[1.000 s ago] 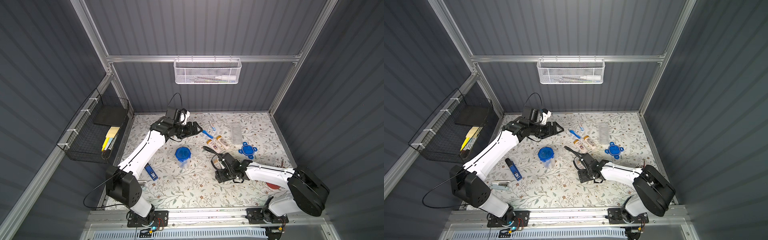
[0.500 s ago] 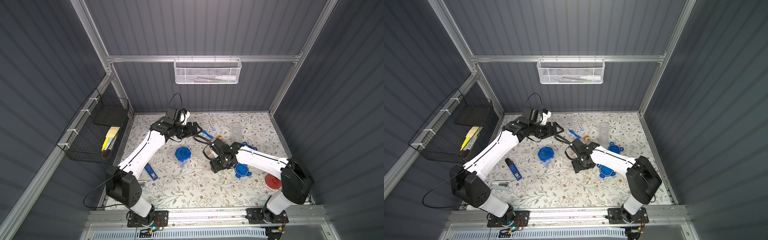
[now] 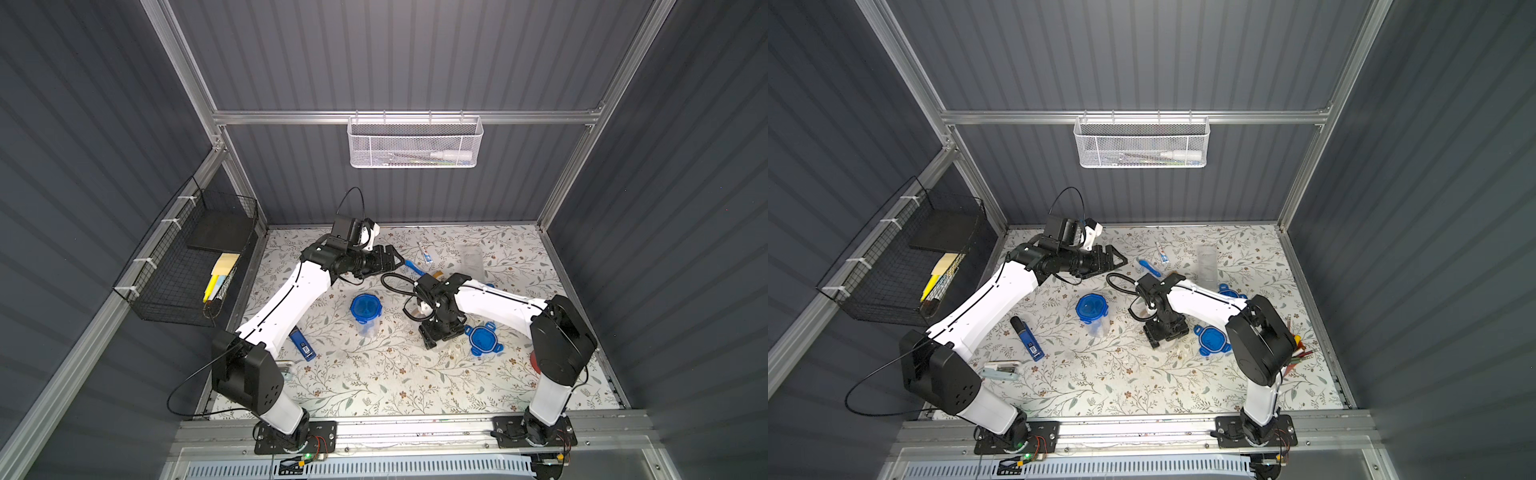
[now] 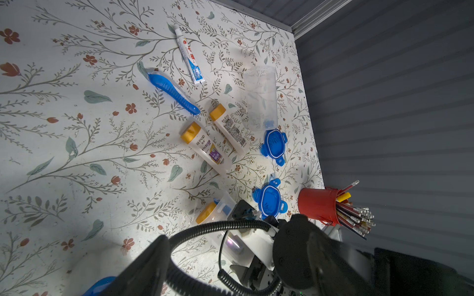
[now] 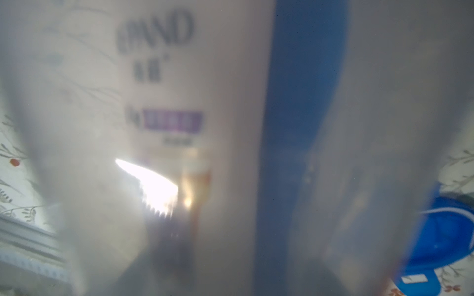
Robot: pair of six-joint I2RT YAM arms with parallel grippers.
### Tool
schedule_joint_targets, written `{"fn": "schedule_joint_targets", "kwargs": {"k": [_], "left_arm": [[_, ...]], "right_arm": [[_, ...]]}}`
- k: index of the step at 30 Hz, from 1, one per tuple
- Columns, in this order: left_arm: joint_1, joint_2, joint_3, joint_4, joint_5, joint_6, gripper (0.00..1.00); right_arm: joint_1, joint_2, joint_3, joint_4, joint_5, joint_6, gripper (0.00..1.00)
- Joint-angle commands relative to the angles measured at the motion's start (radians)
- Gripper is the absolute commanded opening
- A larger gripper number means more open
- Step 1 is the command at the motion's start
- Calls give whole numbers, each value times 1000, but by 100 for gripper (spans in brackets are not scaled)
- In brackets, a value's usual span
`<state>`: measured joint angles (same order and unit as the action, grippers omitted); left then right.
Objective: Take out toiletry kits
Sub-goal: 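Pour the toiletry kits out of the container.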
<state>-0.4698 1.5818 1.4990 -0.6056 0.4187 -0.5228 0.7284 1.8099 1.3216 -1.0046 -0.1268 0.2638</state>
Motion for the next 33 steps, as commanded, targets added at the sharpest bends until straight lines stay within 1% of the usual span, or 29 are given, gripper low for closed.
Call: {"fn": "schedule_joint_targets", "kwargs": {"k": [1, 5, 8, 12, 14, 20, 21, 26, 30, 33], "left_arm": [[7, -19, -18, -1, 5, 21, 86], [7, -28, -32, 5, 4, 21, 86], [8, -31, -30, -1, -1, 27, 86], [8, -32, -31, -6, -2, 33, 86], [8, -31, -31, -6, 0, 33, 86], [8, -26, -33, -2, 4, 30, 86], [8, -26, -34, -2, 5, 30, 86], [10, -29, -31, -2, 3, 30, 86], [10, -26, -22, -1, 4, 29, 86], [10, -25, -19, -1, 6, 25, 86]], "right_arm": [[-54, 13, 96, -85, -89, -48, 64], [-89, 72, 160, -125, -137, -72, 64], [-94, 103, 183, -135, -155, -81, 63], [-98, 104, 175, -130, -148, -79, 62], [-105, 90, 169, -128, -164, -82, 62], [-131, 29, 138, -145, -178, -90, 62], [-133, 13, 123, -145, -214, -92, 63], [-142, -95, 24, -130, -227, -76, 63], [-152, -179, -57, -105, -272, -59, 64], [-159, -230, -90, -94, -263, -44, 64]]}}
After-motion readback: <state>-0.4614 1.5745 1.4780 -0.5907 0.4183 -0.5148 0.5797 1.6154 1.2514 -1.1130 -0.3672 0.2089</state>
